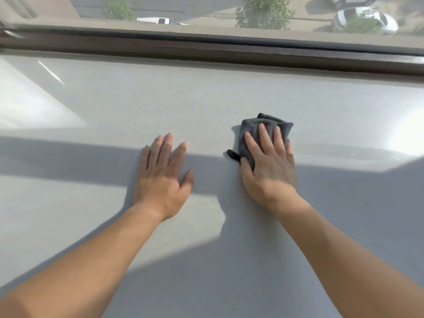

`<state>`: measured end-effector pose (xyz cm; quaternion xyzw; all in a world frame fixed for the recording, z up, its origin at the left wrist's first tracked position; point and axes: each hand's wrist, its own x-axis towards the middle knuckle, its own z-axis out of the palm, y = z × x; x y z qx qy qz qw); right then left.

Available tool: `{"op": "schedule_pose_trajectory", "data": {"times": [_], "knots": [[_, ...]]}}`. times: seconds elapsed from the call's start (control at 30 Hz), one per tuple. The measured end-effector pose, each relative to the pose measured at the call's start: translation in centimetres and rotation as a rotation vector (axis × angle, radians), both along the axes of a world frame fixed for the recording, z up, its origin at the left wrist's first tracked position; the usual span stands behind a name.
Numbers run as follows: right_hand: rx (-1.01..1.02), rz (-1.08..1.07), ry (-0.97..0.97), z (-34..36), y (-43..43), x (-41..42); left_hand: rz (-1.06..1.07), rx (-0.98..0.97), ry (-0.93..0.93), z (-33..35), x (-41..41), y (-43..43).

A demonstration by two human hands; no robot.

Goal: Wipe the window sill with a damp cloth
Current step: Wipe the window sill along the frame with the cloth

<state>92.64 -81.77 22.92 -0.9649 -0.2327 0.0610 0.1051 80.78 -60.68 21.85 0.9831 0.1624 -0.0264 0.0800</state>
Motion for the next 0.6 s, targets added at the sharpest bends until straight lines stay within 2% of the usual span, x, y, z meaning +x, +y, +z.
{"op": "schedule_pose_trajectory", "data": {"times": [0.07,0.13,0.17,0.27,0.33,0.4,0.47,0.53,0.6], "knots": [[0.031,0.202,-0.018,-0.3,0.4,-3.7,-0.001,0.002,-0.004,0.1,0.0,0.0],[0.011,0.275,0.014,-0.2,-0.9,-4.0,-0.006,0.001,-0.006,0.1,0.0,0.1],[-0.001,0.231,0.024,-0.3,-1.9,-3.1,-0.005,-0.001,-0.005,0.1,-0.1,0.1],[-0.024,-0.107,0.057,0.2,-4.6,0.1,-0.006,0.023,0.018,0.1,-0.1,0.0],[-0.031,-0.210,0.050,0.3,-4.2,-0.3,-0.013,0.047,0.035,0.1,-0.1,-0.1],[0.008,-0.129,0.003,0.0,-2.4,-3.7,-0.017,0.046,0.038,0.1,-0.1,-0.2],[0.071,0.066,-0.064,-0.2,-1.4,-8.1,-0.016,0.029,0.009,0.4,-0.3,-0.2],[0.030,0.237,-0.049,-0.3,-2.5,-10.6,-0.008,-0.041,-0.055,1.0,-0.7,-0.1],[-0.013,0.223,-0.018,0.0,-4.5,-10.0,0.006,-0.135,-0.129,1.7,-1.5,-0.2]]}}
